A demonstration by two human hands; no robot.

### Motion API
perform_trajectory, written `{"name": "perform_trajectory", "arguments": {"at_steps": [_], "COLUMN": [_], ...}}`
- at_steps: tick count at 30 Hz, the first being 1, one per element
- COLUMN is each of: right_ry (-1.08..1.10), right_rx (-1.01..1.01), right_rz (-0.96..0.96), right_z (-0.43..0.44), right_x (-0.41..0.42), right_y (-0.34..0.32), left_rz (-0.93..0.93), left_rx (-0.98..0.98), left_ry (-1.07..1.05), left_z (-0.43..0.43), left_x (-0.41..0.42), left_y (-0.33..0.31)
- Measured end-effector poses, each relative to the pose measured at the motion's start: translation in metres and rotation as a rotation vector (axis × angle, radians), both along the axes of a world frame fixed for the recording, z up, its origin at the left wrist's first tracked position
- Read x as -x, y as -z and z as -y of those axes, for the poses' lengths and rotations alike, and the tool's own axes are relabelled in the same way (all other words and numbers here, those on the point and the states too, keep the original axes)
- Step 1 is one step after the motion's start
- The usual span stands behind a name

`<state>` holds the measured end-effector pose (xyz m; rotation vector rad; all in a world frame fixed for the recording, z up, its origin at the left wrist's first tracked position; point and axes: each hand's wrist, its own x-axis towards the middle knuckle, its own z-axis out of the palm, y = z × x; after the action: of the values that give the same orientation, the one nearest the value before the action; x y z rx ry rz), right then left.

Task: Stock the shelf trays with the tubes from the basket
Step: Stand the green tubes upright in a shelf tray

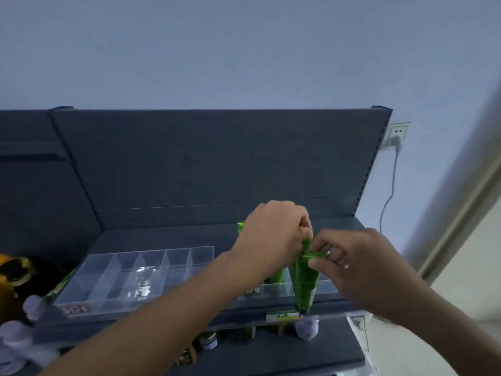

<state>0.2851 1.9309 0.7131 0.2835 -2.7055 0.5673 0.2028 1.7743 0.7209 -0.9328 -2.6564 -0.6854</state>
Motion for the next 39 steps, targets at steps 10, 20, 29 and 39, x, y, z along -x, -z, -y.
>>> {"name": "perform_trajectory", "arguments": {"at_steps": [10, 20, 29, 39], "right_ry": [0.035, 0.072, 0.111, 0.092], "right_rx": [0.088, 0.156, 0.09, 0.015], "right_rz": [-0.035, 0.073, 0.22, 0.26], "right_z": [-0.064, -0.064, -0.05, -0.045], "right_x": [0.05, 0.074, 0.085, 0.084], "right_y": [0.026, 0.061, 0.083, 0.084], "left_rz": [0.108, 0.153, 0.151, 0.123], "left_rx": [0.047, 0.079, 0.101, 0.046], "left_ry": [-0.042, -0.098, -0.088, -0.035], "left_z": [-0.058, -0.061, -0.065, -0.057], "left_x": [0.05, 0.069, 0.076, 0.074], "left_y": [0.02, 0.049, 0.065, 0.074]}}
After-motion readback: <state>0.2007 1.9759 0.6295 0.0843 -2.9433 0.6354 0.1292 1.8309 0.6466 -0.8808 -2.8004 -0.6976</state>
